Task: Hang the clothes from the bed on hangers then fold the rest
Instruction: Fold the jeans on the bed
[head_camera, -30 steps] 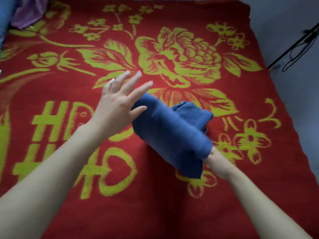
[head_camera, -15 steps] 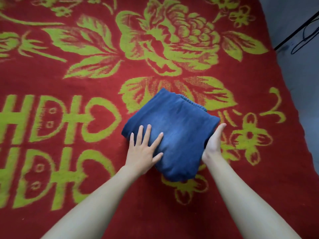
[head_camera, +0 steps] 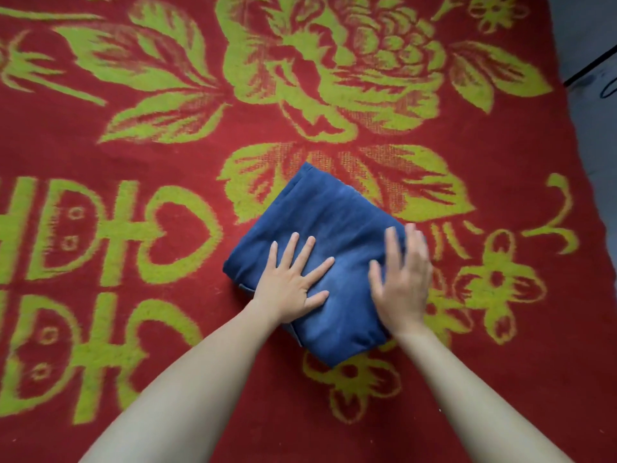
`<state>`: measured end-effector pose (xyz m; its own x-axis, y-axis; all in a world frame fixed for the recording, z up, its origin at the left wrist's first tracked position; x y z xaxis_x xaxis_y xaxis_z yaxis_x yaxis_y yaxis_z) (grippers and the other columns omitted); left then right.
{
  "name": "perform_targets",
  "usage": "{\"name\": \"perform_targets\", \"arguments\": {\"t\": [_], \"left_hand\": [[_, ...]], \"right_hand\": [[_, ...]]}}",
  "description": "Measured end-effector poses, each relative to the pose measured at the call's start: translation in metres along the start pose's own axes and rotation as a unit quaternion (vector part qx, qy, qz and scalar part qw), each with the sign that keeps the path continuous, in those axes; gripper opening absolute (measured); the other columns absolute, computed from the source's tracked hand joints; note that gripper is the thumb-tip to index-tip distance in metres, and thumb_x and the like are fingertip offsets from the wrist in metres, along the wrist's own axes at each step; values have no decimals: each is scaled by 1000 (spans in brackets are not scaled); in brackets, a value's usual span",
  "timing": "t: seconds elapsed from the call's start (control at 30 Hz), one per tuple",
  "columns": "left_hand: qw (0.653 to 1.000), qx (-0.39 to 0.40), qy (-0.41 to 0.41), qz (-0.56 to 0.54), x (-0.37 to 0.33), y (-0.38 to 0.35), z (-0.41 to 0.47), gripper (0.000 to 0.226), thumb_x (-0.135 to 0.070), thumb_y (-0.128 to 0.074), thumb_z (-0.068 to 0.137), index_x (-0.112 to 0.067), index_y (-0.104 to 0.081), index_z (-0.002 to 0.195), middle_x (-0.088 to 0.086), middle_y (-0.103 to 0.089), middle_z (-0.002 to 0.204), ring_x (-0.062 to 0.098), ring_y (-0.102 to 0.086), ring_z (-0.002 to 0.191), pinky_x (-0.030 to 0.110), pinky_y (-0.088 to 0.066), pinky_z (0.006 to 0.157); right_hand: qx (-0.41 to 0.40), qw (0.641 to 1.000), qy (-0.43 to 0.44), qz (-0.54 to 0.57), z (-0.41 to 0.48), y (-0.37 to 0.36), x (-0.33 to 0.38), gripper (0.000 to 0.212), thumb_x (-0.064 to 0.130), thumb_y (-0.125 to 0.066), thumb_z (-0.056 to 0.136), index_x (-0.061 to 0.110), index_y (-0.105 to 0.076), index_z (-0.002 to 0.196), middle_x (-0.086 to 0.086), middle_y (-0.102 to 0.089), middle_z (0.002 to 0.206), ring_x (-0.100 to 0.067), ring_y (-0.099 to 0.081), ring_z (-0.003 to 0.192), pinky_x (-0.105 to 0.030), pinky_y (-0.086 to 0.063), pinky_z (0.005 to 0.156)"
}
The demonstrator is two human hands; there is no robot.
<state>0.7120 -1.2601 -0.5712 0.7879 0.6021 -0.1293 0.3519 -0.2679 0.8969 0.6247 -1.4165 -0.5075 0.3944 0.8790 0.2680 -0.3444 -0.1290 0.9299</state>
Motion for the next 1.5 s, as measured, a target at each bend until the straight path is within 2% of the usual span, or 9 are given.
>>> {"name": "perform_targets", "arguments": {"t": [0.1,0.2,0.3,0.5,0.73,0.9,1.13,1.23,1.5], "left_hand": [[1000,7,-4,-4,3,-4,0,62,-67,-16,89,-46,20,134,0,31,149,29,34,136,52,21,107],[1000,-14,-25,-8,6,0,-1,66,-68,-21,89,-42,10,141,2,20,153,29,32,135,50,22,108],[990,-69,-122,31,18,13,-16,77,-70,-30,80,-25,-38,142,15,-36,148,35,-30,137,58,-23,106],[969,-70,-195,134,51,-6,-47,109,-58,-84,43,-30,-35,136,14,-50,138,40,-49,124,52,-44,95],[971,-184,-112,100,32,-11,-45,55,-10,-45,83,-31,-42,134,7,-58,131,37,-56,117,48,-47,92],[966,-200,-113,116,26,-9,-46,46,-8,-39,86,-27,-64,121,10,-62,125,40,-58,113,53,-47,89],[981,-141,-73,109,8,8,-63,51,-12,-35,84,-28,-61,124,12,-61,126,43,-56,115,56,-45,92],[998,-16,1,67,-3,-6,-71,57,-15,-31,98,-37,-17,148,7,-20,156,38,-15,143,50,-9,114],[994,67,81,6,-39,1,-154,61,-15,-37,98,-37,-12,148,4,-18,156,32,-13,142,49,-9,114]], "right_hand": [[134,949,283,-44,-24,-18,1,60,52,-43,84,16,-54,131,-22,-49,136,-35,-44,127,-48,-39,101],[347,895,267,-85,-22,-34,-20,74,67,-35,81,25,-33,142,-15,-25,151,-33,-29,138,-43,-28,110],[426,869,243,-62,-20,-52,-33,79,71,-37,84,39,8,139,4,23,147,-19,21,138,-29,15,111],[478,857,184,-61,-11,-38,-20,79,68,-39,85,34,-5,149,0,16,157,-14,15,144,-33,9,115],[356,919,118,-124,-76,-19,67,115,71,-78,29,10,-60,125,-27,-52,131,-43,-48,123,-62,-42,90],[270,933,136,-195,-93,-42,55,44,24,-57,80,19,-62,124,-23,-55,128,-42,-53,118,-60,-48,83],[230,940,199,-154,-89,-20,54,37,15,-59,76,15,-70,112,-23,-63,116,-41,-62,106,-48,-56,74],[215,937,239,-136,-87,-3,39,63,16,-84,51,13,-70,112,-23,-66,112,-37,-65,100,-43,-57,74],[104,926,326,-156,-158,56,58,43,11,-42,83,22,-65,117,-21,-68,108,-37,-67,97,-46,-56,76]]}}
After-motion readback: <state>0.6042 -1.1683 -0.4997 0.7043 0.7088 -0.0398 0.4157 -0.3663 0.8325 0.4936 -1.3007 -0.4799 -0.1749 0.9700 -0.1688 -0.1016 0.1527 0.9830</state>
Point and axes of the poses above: each hand's wrist, its own z-axis towards the middle knuckle, its own y-axis out of the back of the hand, x = y × z, the point moved 3 cm from there along z, towards the middle knuckle
